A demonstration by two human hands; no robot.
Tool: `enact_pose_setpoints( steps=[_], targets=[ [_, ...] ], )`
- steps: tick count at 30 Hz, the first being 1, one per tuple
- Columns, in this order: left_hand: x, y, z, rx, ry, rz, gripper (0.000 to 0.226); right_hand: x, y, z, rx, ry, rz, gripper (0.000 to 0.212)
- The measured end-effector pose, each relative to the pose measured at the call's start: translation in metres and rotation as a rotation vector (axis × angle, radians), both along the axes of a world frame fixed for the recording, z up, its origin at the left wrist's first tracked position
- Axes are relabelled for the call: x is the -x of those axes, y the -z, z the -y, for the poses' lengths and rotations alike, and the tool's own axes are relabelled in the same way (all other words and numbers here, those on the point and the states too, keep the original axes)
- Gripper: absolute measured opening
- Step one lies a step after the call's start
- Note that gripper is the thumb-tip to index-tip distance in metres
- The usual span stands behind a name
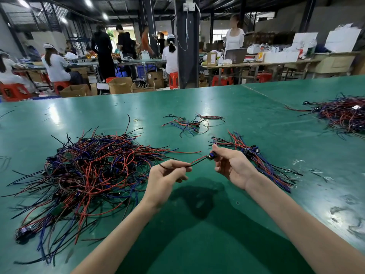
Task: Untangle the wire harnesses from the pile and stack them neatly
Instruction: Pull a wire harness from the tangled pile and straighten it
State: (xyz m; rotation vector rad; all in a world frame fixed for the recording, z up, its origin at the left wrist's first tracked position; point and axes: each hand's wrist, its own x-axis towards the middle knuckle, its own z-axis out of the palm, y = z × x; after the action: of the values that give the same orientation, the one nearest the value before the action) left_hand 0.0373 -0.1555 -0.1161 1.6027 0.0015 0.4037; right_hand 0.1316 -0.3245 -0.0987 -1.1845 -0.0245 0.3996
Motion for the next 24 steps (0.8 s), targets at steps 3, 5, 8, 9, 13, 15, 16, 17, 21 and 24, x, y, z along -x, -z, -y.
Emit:
enact_pose_setpoints(
  steps=[3,5,8,9,13,15,16,17,21,24],
  targets=[
    [-0.002,-0.002,-0.006,0.184,-0.040,-0.064,0.024,-0.002,0.000,0.001,0.015,0.021,0.028,0.018],
    [-0.003,-0.002,-0.008,0.190,-0.060,-0.109,0.025,-0.003,0.001,0.002,0.005,0.050,0.051,0.015],
    [-0.005,0.000,-0.006,0.171,-0.160,-0.147,0.025,-0.002,0.002,0.003,-0.019,0.098,0.082,0.008],
    [-0.006,0.001,-0.006,0.136,-0.218,-0.144,0.024,-0.002,0.002,0.003,-0.009,0.105,0.094,0.007],
    [0.003,0.004,-0.004,-0.602,-0.500,0.098,0.056,0.005,0.002,-0.001,0.081,-0.007,0.131,0.008],
    [0.006,0.006,0.002,-0.972,-0.520,0.271,0.054,0.012,0.004,-0.006,0.118,-0.115,0.141,0.011],
    [0.006,0.007,0.005,-1.026,-0.470,0.296,0.045,0.016,0.006,-0.009,0.128,-0.168,0.150,0.012],
    [0.006,0.007,0.009,-0.980,-0.380,0.266,0.034,0.020,0.008,-0.012,0.132,-0.216,0.159,0.013],
    [0.006,0.007,0.021,-0.413,-0.092,-0.010,0.009,0.028,0.013,-0.019,0.160,-0.254,0.189,0.015],
    [0.001,0.008,0.016,-0.181,-0.042,-0.170,0.012,0.029,0.014,-0.022,0.207,-0.214,0.191,0.016]
  ],
)
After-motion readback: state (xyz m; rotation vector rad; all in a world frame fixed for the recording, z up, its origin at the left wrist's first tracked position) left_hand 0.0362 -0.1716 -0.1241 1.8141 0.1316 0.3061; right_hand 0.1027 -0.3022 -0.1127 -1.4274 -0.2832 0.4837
